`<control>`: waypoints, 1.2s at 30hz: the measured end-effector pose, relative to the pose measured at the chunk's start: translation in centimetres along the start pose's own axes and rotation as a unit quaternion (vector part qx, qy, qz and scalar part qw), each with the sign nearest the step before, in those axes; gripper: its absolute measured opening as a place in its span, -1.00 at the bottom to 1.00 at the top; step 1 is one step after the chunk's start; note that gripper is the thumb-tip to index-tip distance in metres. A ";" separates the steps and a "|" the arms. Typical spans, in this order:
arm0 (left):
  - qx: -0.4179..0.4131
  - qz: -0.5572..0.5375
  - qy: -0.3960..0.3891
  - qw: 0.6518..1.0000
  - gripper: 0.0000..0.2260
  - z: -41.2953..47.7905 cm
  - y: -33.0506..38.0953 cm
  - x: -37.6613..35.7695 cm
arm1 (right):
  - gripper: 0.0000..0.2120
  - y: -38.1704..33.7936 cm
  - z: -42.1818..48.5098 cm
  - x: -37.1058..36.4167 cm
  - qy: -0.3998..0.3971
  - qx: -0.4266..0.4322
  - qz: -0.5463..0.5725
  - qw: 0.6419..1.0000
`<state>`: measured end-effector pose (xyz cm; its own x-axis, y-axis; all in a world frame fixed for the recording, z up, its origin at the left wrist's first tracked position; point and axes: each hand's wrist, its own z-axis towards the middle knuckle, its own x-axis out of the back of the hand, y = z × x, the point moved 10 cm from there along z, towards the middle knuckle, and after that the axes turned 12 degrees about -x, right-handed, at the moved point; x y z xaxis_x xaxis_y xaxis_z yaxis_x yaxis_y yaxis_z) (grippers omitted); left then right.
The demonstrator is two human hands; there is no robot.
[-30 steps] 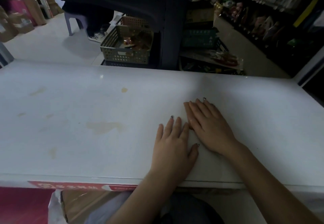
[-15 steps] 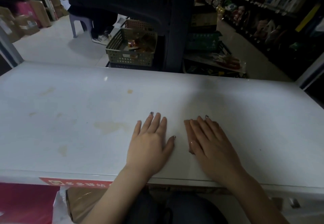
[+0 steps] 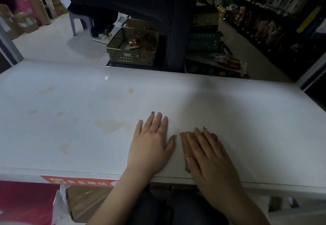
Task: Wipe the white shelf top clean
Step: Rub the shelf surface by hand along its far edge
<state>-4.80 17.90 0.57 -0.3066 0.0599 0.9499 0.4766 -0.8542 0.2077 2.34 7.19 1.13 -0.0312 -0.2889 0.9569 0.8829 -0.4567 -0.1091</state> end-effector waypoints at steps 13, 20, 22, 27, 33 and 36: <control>-0.001 -0.005 0.006 1.000 -0.31 0.0 0.0 0.0 | -0.44 0.0 0.9 -0.4 -0.003 -0.015 0.010 1.000; 0.002 -0.006 0.008 1.000 -0.30 0.0 -0.1 -0.1 | -0.39 -0.4 3.4 -1.7 -0.030 -0.036 -0.018 0.999; 0.002 -0.010 0.012 1.000 -0.31 0.0 -0.1 -0.1 | -0.39 -0.5 4.1 -1.9 -0.032 -0.042 -0.022 0.998; -0.006 -0.012 0.009 1.000 -0.31 0.0 0.1 0.0 | -0.22 -0.9 5.1 -2.3 -0.059 -0.034 -0.006 0.998; -0.008 -0.005 0.024 1.000 -0.41 0.1 0.0 0.0 | -0.23 -0.8 6.6 -2.7 -0.099 -0.055 -0.005 0.993; -0.008 0.007 0.027 1.000 -0.45 0.2 -0.1 0.0 | -0.20 -0.7 7.5 -3.1 -0.105 -0.055 -0.022 0.993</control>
<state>-4.72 18.10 0.54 -0.3448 0.0194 0.9385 0.4676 -0.8634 0.1896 5.32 14.67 0.28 0.0401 -0.0909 0.9951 0.8258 -0.5577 -0.0842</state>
